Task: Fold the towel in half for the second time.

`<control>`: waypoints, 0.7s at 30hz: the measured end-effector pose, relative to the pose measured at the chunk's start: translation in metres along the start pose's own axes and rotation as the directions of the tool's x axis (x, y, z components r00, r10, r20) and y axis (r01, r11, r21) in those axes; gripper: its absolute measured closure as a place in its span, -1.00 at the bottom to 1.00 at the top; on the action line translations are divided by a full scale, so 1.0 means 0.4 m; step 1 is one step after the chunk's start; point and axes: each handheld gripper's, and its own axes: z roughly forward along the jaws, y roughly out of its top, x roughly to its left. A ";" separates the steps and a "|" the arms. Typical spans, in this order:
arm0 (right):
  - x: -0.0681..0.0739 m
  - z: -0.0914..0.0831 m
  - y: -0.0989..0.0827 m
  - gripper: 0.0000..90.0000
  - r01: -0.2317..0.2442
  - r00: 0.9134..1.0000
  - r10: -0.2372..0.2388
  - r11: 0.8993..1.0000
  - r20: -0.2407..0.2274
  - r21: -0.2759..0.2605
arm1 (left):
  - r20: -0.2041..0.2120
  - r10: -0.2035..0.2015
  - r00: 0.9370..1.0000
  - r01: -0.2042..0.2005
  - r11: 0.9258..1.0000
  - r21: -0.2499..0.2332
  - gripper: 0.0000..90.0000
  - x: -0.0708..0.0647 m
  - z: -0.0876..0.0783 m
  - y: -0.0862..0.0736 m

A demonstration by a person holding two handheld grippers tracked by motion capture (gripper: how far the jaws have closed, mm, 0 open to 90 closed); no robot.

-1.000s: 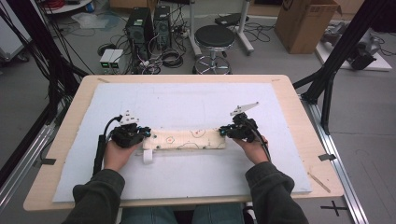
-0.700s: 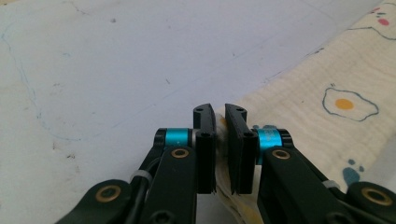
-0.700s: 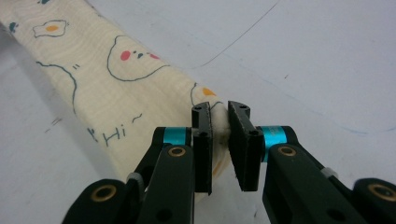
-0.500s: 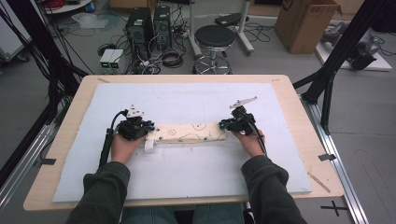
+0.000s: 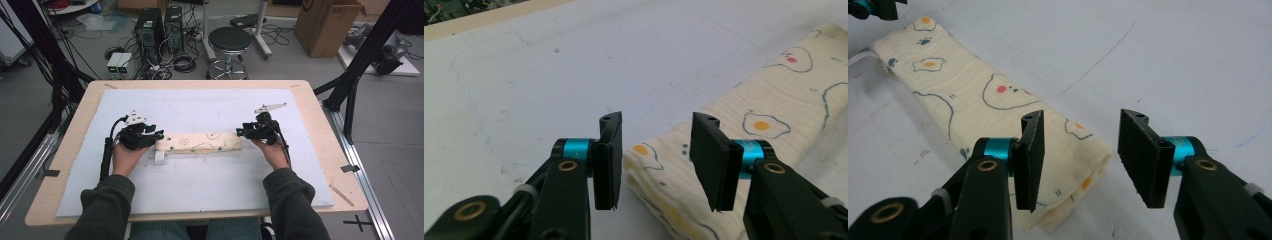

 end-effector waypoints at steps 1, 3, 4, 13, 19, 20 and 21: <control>0.002 -0.001 0.001 0.11 0.007 1.000 -0.007 1.000 -0.001 -0.002 | 0.009 -0.002 1.000 0.002 1.000 0.000 0.22 0.000 -0.003 0.000; 0.006 -0.004 0.002 0.04 0.009 1.000 -0.009 1.000 -0.011 -0.009 | 0.018 0.000 1.000 0.000 1.000 -0.001 0.20 -0.002 -0.009 0.001; 0.008 -0.006 0.003 0.03 0.014 1.000 -0.014 1.000 -0.011 -0.014 | 0.023 0.001 1.000 -0.001 1.000 -0.002 0.19 -0.003 -0.012 0.001; 0.022 -0.022 0.005 -0.11 0.030 0.999 -0.031 0.999 -0.015 -0.025 | 0.065 0.004 0.998 -0.002 1.000 -0.025 0.12 -0.008 -0.048 0.004; 0.034 -0.032 -0.002 -0.20 0.035 0.999 -0.036 0.999 -0.012 -0.041 | 0.085 0.018 0.996 -0.017 1.000 -0.021 0.05 -0.019 -0.063 0.002; 0.034 -0.033 -0.004 -0.22 0.039 0.999 -0.039 0.998 -0.005 -0.044 | 0.088 0.025 0.996 -0.023 1.000 -0.017 0.04 -0.021 -0.066 0.003; 0.036 -0.034 -0.008 -0.23 0.036 0.999 -0.037 0.998 -0.007 -0.044 | 0.090 0.023 0.996 -0.022 1.000 -0.019 0.03 -0.024 -0.066 0.003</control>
